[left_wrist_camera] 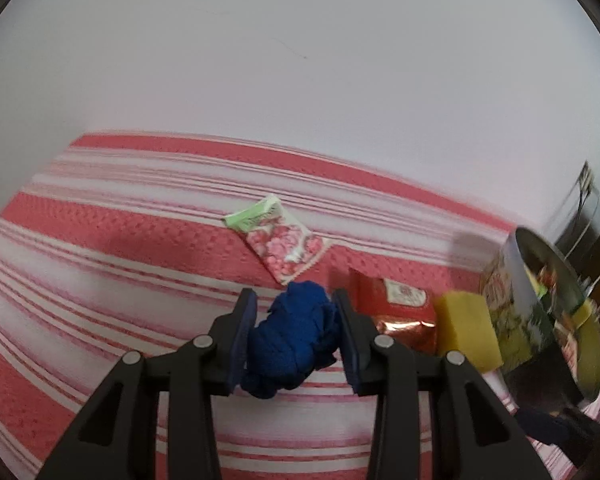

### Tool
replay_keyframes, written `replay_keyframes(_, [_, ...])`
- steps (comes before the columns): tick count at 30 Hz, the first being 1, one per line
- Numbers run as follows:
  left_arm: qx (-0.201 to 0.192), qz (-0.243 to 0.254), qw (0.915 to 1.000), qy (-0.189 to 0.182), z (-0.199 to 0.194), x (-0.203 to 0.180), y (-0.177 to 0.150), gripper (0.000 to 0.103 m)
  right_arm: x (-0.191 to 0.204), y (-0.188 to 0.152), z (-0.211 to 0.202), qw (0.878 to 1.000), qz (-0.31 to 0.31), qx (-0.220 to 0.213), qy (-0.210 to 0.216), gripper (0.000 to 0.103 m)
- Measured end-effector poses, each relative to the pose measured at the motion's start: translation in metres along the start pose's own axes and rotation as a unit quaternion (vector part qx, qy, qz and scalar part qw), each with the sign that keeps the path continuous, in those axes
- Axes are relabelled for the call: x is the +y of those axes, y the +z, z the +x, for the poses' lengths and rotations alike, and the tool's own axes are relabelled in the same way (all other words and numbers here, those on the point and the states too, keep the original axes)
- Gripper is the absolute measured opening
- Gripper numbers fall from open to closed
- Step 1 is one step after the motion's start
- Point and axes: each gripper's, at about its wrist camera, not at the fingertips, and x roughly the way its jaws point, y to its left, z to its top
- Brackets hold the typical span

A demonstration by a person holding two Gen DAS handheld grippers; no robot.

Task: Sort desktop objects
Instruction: 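Grasp the yellow sponge with the right gripper while the left gripper holds the pom-pom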

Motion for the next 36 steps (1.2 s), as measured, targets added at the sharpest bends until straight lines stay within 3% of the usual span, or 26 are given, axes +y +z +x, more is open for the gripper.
replay_keyframes(7, [-0.033,-0.02,0.9984,0.04,-0.012,0.011,0.001,0.038,0.003,0.018,0.045,0.994,-0.008,0.041,-0.098,0.063])
replay_keyframes(12, [-0.021,-0.027,0.9985,0.042,-0.006,0.018,0.002,0.038,-0.005,0.027,0.073,0.984,-0.003,0.07,-0.162,0.062])
replay_keyframes(17, [-0.025,-0.019,0.9985,0.046,-0.008,0.016,0.001,0.039,-0.009,0.036,0.094,0.978,-0.007,0.088,-0.187,0.062])
replay_keyframes(20, [-0.025,-0.019,0.9985,0.044,-0.009,0.016,0.0,0.039,-0.014,0.045,0.102,0.979,-0.008,0.091,-0.182,0.06])
replay_keyframes(22, [-0.027,-0.02,0.9984,0.046,-0.011,0.017,0.0,0.039,-0.017,0.048,0.099,0.979,-0.01,0.094,-0.183,0.041])
replay_keyframes(23, [-0.028,-0.021,0.9982,0.048,-0.012,0.017,0.001,0.039,-0.02,0.047,0.096,0.979,-0.009,0.092,-0.182,0.036])
replay_keyframes(24, [-0.028,-0.022,0.9982,0.049,-0.012,0.017,0.001,0.039,-0.022,0.048,0.094,0.98,-0.008,0.09,-0.176,0.023])
replay_keyframes(25, [-0.029,-0.023,0.9981,0.049,-0.012,0.017,0.0,0.039,-0.025,0.047,0.089,0.984,-0.003,0.091,-0.152,0.018])
replay_keyframes(28, [-0.03,-0.021,0.9982,0.047,-0.012,0.016,0.0,0.039,-0.024,0.042,0.078,0.992,0.01,0.087,-0.087,0.017])
replay_keyframes(34, [-0.029,-0.027,0.9982,0.045,-0.011,0.019,0.001,0.038,0.001,0.028,0.043,0.997,-0.047,0.038,-0.039,0.017])
replay_keyframes(36, [-0.025,-0.032,0.9982,0.044,-0.01,0.021,0.001,0.038,0.008,0.023,0.038,0.996,-0.063,0.036,-0.046,0.017])
